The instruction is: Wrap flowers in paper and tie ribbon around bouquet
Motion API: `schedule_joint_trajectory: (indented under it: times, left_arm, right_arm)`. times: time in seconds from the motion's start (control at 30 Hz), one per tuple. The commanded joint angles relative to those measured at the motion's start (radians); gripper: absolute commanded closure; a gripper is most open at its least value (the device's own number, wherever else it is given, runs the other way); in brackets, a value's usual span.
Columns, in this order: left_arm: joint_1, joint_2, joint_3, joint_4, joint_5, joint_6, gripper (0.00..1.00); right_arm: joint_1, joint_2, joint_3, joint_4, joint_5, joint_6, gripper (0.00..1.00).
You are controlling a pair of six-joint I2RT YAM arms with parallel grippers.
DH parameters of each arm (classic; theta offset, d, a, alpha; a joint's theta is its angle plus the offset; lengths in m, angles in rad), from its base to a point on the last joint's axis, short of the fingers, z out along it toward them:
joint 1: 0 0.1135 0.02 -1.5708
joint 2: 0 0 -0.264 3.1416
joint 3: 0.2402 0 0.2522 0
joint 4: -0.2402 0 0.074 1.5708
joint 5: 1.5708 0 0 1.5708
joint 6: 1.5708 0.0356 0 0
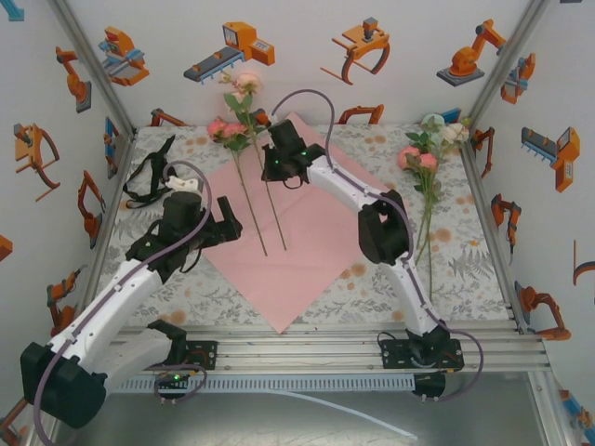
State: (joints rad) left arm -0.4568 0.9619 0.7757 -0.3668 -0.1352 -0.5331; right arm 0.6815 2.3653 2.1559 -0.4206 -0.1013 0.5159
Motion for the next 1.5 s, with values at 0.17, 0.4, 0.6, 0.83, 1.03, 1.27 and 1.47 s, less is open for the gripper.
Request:
schedule_joint_trajectory:
  times: [0.17, 0.4, 0.6, 0.83, 1.03, 1.27, 1.47]
  left_arm:
    - [0.058, -0.029, -0.035, -0.014, 0.053, -0.045, 0.03]
    - [0.068, -0.038, -0.048, -0.01, 0.08, -0.046, 0.03]
    - [0.07, -0.025, -0.052, 0.013, 0.104, -0.047, 0.03]
    - [0.071, -0.023, -0.053, 0.022, 0.125, -0.036, 0.03]
    - [0.066, -0.031, -0.068, 0.143, 0.289, -0.01, 0.03]
    - [0.009, 0.007, -0.055, 0.313, 0.497, 0.019, 0.03]
    - [-0.071, 0.082, -0.014, 0.383, 0.571, 0.049, 0.03]
  right_arm:
    - [0.043, -0.022, -0.1, 0.141, 0.083, 0.137, 1.0]
    - [0.043, 0.052, -0.051, 0.069, 0.127, 0.076, 1.0]
    - [0.043, 0.076, -0.079, 0.085, 0.109, 0.095, 0.84]
    - [0.039, -0.01, -0.097, 0.074, 0.124, 0.046, 0.67]
    - [0.019, -0.222, -0.237, 0.116, 0.125, -0.046, 0.62]
    - [-0.103, -0.552, -0.537, 0.13, 0.211, -0.204, 0.56]
    - [-0.319, -0.801, -0.832, 0.132, 0.27, -0.288, 0.51]
